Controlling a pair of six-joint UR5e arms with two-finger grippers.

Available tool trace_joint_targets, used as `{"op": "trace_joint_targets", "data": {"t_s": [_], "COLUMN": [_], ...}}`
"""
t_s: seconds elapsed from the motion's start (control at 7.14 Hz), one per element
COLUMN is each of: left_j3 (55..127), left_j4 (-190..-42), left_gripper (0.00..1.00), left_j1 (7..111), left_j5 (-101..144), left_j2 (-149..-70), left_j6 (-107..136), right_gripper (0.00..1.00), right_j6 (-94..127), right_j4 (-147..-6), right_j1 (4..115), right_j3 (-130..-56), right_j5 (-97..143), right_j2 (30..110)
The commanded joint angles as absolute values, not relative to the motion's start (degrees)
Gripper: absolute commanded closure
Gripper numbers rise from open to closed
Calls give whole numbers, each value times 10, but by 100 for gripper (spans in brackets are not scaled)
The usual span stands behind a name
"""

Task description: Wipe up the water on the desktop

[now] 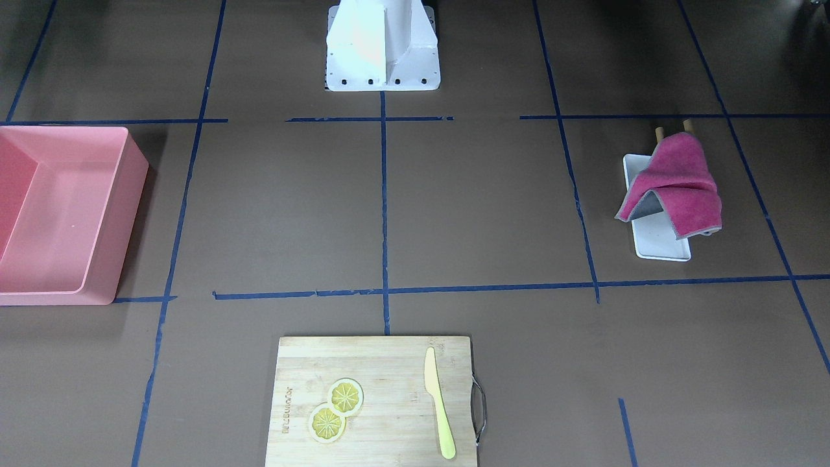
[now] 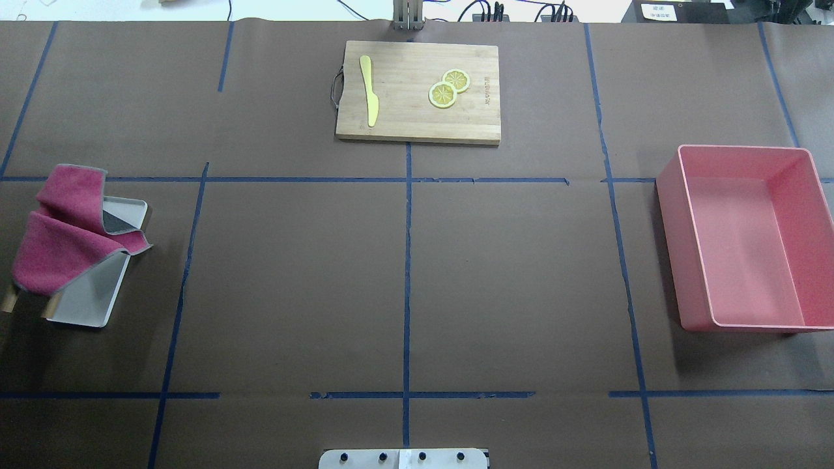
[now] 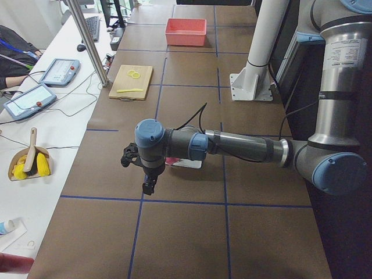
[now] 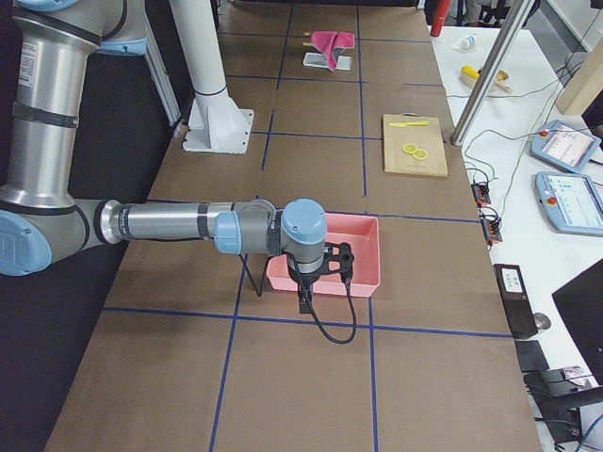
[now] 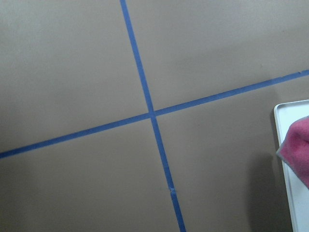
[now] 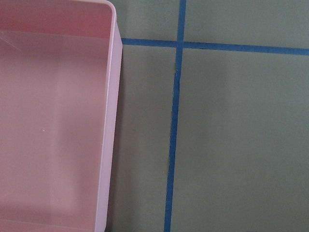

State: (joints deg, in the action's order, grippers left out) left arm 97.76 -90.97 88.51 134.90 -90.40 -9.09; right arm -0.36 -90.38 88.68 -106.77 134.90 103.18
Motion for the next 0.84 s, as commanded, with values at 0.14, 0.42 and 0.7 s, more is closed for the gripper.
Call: {"op": "trace_joint_targets", "data": {"t_s": [0.14, 0.42, 0.7], "left_j3": [980, 994, 1029], "left_j4": [-1064, -1144, -1143], "left_gripper": [0, 0, 0], "left_j1": [804, 745, 696], "left_j5": [1344, 1339, 1317], "left_j2": [-898, -886, -871], "left_j6": [166, 291, 308], "right_gripper": [0, 0, 0], "right_j6": [-4, -4, -4], "right_j4": [-904, -904, -904], "right_j1": [887, 887, 887], "right_j3": [-1070, -1070, -1070], "right_j5": [1349, 1349, 1349], "right_j2": [1032, 1032, 1032]}}
